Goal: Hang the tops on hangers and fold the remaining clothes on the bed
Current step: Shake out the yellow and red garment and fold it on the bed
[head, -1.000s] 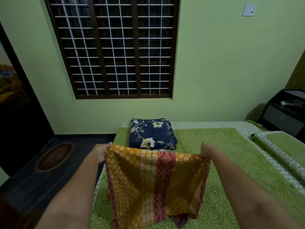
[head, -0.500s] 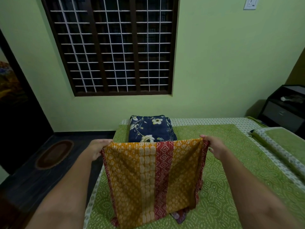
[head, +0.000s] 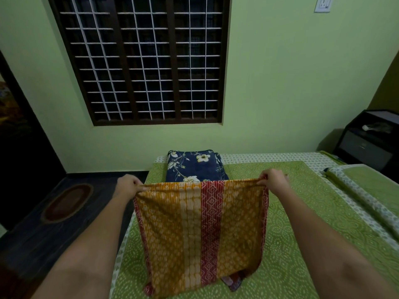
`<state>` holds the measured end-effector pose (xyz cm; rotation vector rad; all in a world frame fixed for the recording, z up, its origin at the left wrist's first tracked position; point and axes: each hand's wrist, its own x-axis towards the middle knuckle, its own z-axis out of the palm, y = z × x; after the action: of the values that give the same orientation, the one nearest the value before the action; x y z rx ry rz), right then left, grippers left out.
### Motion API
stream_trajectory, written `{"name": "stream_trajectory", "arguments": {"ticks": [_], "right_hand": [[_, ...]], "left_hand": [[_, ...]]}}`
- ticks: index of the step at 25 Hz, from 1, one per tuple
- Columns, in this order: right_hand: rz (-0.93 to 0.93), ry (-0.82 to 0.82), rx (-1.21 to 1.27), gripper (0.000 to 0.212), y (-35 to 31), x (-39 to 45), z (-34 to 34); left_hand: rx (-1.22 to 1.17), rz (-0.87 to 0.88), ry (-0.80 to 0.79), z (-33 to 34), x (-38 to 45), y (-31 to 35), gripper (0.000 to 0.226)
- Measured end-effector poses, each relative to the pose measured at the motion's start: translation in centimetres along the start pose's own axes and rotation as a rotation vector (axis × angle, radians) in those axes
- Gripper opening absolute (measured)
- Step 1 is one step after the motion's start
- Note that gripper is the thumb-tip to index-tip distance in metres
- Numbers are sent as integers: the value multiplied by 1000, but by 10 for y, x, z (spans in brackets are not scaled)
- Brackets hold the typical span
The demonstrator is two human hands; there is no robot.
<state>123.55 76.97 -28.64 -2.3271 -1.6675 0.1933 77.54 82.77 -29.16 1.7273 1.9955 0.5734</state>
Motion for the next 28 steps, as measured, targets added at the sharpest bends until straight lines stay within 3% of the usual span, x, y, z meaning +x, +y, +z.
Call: {"name": "stream_trajectory", "arguments": {"ticks": [3, 5, 7, 11, 14, 16, 18, 19, 21, 23, 25, 27, 28], "right_hand": [[-71, 289, 211, 18, -10, 16, -38], [-127, 434, 658, 16, -17, 24, -73], [-139, 451, 1043, 16, -28, 27, -99], [-37, 377, 1131, 20, -42, 38, -104], [35, 376, 1351, 25, -47, 32, -124], [-131, 324, 1583, 22, -39, 18, -147], [-496, 253, 1859, 16, -28, -2, -175], [-650, 201, 1939, 16, -27, -9, -187], [-862, 30, 2006, 24, -59, -15, -201], [-772, -75, 1968, 34, -118, -12, -198], [-717, -121, 1713, 39, -175, -19, -189], [-753, -174, 1637, 40, -203, -26, -181], [-778, -174, 1644, 39, -207, -30, -180]], "left_hand": [[36, 125, 241, -33, 12, 20, 20], [-284, 240, 384, -67, 19, 41, 19], [-616, 228, 380, -93, 22, 61, 23], [-796, 19, 370, -95, 39, 69, 46], [-966, 43, 381, -110, 31, 82, 52], [-1167, 208, 341, -133, 11, 89, 36], [-1423, 437, 332, -161, -18, 98, 12], [-1558, 573, 293, -172, -28, 105, 14], [-1560, 766, 143, -175, -61, 146, 37], [-1295, 809, 32, -154, -87, 203, 43], [-1161, 808, -121, -130, -97, 251, 49], [-1248, 788, -233, -110, -81, 273, 11], [-1305, 787, -267, -104, -75, 275, 22]]}}
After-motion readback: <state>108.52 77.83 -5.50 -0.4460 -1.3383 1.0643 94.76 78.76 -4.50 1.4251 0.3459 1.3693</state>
